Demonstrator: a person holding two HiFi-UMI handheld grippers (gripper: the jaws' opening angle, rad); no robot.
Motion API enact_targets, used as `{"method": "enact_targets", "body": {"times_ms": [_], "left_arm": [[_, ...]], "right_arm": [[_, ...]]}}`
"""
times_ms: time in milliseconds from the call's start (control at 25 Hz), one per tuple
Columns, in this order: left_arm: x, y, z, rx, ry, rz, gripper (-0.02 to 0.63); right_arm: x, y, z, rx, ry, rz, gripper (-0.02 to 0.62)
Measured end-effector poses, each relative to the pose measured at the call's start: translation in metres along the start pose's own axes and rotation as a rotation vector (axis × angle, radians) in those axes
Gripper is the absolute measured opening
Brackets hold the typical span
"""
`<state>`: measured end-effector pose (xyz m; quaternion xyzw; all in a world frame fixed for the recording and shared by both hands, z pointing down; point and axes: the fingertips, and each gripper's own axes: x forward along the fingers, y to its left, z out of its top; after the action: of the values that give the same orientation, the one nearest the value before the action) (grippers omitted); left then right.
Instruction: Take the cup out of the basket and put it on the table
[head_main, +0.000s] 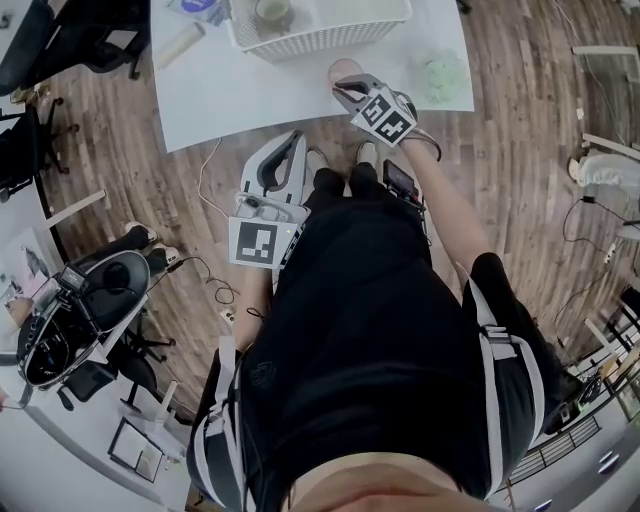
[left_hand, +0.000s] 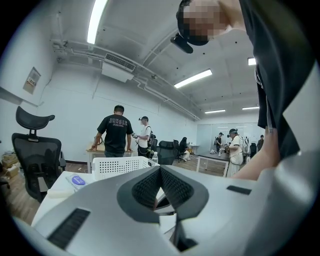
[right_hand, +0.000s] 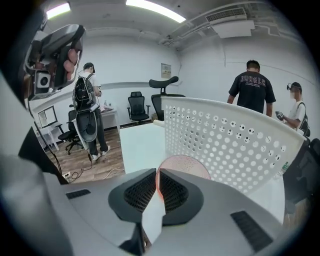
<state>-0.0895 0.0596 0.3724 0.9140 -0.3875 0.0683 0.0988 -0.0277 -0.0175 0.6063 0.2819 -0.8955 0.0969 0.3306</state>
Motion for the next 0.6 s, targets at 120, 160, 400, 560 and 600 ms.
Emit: {"method": "enact_targets", "body": {"times_ms": [120, 160, 400, 560, 600], "left_arm": [[0.0, 0.001, -0.002, 0.001, -0.011, -0.006, 0.018], [-0.001, 0.0, -0.004, 0.002, -0.011, -0.013, 0.018], [0.0, 0.003, -0.008, -0.009, -0.006, -0.015, 0.018], [0.0, 0.003, -0.009, -0.014, -0.011, -0.006, 0.018], [0.0, 0.003, -0.01, -0.015, -0.004, -0.003, 0.018]], "right_arm": [[0.006, 0.002, -0.006, -0.007, 0.012, 0.004, 0.037], [0.007, 0.002, -0.008, -0.005, 0.017, 0.007, 0.037], [0.017, 0.006, -0.017, -0.001, 0.047, 0.021, 0.037], [0.019, 0.008, -0.018, -0.02, 0.06, 0.015, 0.037], [0.02, 0.008, -0.017, -0.018, 0.057, 0.014, 0.037]]}}
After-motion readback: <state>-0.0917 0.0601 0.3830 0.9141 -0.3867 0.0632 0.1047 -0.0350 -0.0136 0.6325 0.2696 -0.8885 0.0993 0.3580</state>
